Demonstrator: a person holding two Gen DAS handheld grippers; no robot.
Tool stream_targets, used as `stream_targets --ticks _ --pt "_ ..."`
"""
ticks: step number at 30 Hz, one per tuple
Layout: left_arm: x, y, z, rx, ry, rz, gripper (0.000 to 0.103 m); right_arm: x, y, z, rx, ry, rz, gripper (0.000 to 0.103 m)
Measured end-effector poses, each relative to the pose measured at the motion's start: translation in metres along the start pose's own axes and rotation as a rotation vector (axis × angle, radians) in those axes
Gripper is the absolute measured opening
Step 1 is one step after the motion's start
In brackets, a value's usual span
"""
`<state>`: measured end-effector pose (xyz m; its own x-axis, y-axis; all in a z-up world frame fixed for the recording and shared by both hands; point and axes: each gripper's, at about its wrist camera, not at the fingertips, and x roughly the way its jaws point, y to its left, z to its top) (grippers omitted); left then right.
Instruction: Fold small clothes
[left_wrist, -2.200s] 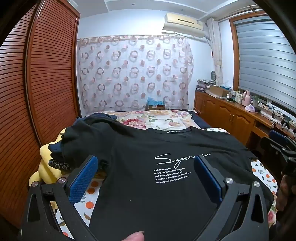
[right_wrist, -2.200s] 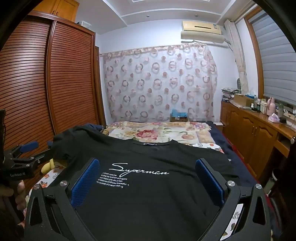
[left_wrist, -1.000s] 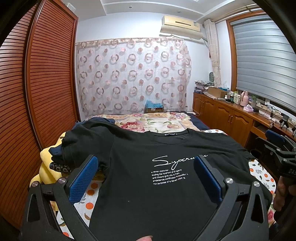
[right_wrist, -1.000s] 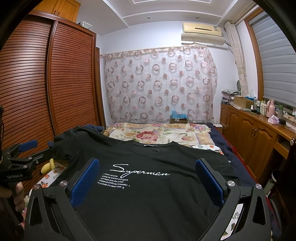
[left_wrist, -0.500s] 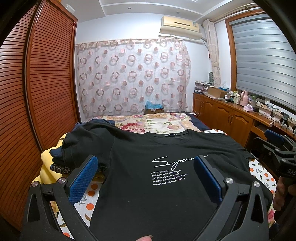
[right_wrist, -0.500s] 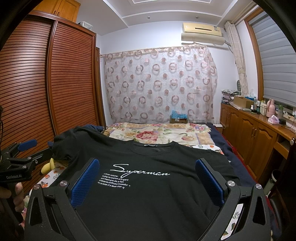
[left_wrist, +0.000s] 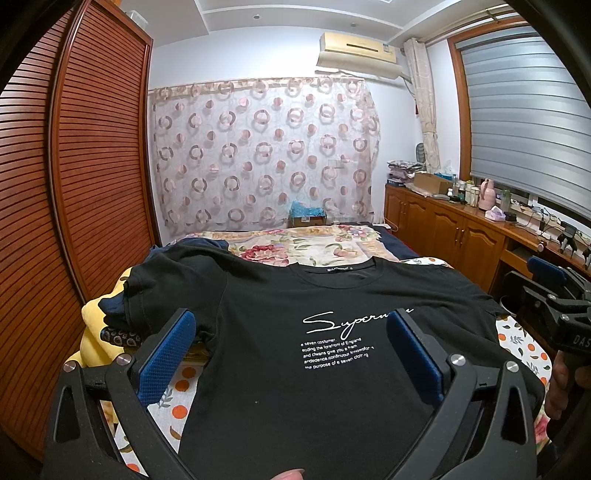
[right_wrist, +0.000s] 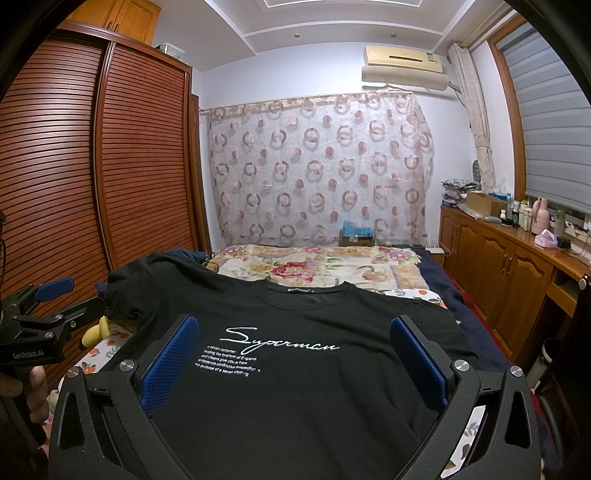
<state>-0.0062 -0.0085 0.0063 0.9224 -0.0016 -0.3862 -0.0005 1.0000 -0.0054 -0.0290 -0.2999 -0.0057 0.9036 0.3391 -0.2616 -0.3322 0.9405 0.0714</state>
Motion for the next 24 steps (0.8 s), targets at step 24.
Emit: stream_targets --ticks 24 --pt "-0.001 -0.0027 -0.0006 0.004 0.0 0.001 0.103 -0.0004 0.0008 0.002 -0.001 0.001 0.0 0.103"
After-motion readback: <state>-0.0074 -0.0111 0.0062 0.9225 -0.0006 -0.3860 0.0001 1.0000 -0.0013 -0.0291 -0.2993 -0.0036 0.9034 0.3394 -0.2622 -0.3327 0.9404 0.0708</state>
